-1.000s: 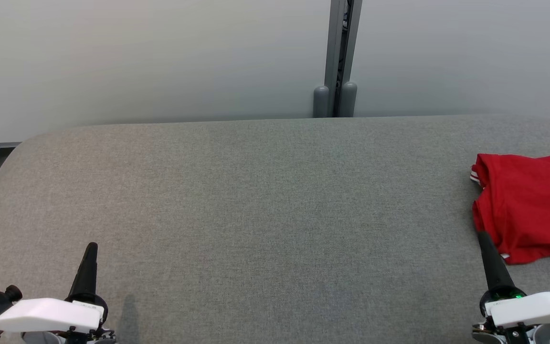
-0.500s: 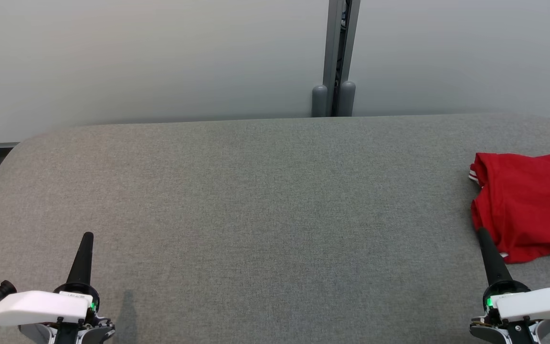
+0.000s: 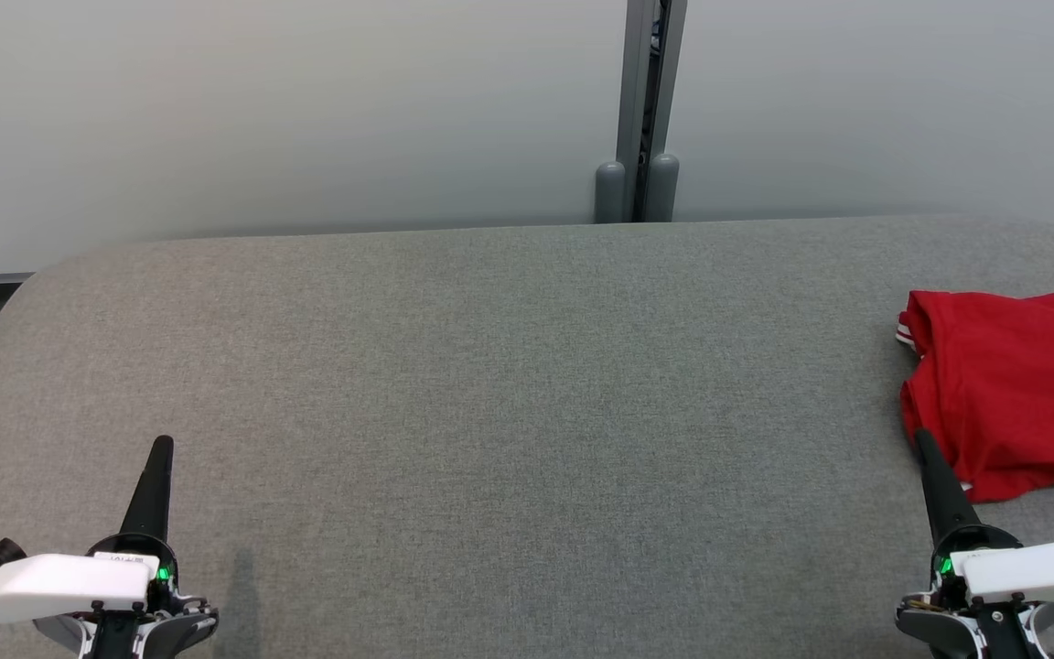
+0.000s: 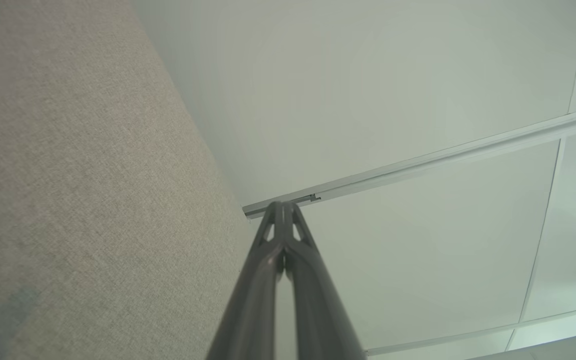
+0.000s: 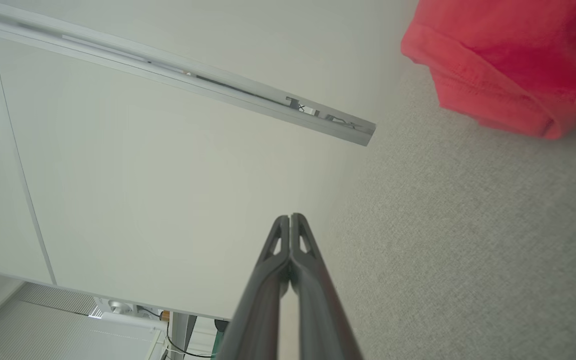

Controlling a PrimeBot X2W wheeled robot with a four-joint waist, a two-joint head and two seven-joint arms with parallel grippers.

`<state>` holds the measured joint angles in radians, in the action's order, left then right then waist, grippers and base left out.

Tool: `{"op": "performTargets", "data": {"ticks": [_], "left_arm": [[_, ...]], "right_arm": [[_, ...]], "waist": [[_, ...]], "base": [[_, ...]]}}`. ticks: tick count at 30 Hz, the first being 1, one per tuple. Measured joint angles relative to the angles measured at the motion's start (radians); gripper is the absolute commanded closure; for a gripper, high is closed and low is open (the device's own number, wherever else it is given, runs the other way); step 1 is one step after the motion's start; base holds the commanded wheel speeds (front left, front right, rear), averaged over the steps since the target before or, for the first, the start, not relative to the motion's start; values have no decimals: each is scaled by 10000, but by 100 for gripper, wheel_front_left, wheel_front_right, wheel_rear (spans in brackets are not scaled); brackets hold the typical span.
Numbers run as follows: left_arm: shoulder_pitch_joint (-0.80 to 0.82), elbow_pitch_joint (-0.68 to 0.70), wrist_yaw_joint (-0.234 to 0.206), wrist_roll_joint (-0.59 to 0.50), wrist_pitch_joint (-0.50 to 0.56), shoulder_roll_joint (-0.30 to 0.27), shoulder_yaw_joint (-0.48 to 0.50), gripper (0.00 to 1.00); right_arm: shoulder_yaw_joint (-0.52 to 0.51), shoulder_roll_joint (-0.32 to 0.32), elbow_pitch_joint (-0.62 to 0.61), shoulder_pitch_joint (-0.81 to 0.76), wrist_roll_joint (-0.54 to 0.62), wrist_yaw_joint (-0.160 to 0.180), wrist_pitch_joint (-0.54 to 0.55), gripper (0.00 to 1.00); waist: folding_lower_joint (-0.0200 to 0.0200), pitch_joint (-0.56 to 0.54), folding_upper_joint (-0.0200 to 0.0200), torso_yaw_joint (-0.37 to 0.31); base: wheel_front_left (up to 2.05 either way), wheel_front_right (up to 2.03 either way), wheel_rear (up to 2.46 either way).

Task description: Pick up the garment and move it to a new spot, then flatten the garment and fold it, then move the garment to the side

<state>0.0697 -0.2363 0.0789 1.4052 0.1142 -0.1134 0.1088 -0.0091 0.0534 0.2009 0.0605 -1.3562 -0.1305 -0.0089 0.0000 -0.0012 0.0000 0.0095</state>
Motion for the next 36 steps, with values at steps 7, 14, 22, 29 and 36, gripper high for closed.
{"op": "performTargets", "data": {"ticks": [7, 14, 22, 29, 36], "left_arm": [[107, -81, 94, 430, 182, 81, 190, 100], [195, -151, 190, 796, 326, 194, 349, 100], [347, -242, 307, 1250, 499, 303, 548, 100], [407, -307, 403, 1609, 652, 376, 708, 100], [555, -378, 481, 2011, 805, 487, 895, 100]], "right_arm": [[8, 0, 86, 130, -573, 0, 36, 100], [17, -2, 157, 195, -1020, 0, 84, 100], [27, -6, 307, 328, -1605, 0, 100, 100], [35, -8, 391, 388, -2105, 0, 130, 100], [44, -12, 466, 530, -2623, 0, 178, 100]], "waist": [[0, 10, 0, -18], [0, 18, 0, -34], [0, 28, 0, -54], [0, 37, 0, -72], [0, 48, 0, -93]], "base": [[0, 0, 0], [0, 0, 0], [0, 0, 0], [0, 0, 0], [0, 0, 0]]}}
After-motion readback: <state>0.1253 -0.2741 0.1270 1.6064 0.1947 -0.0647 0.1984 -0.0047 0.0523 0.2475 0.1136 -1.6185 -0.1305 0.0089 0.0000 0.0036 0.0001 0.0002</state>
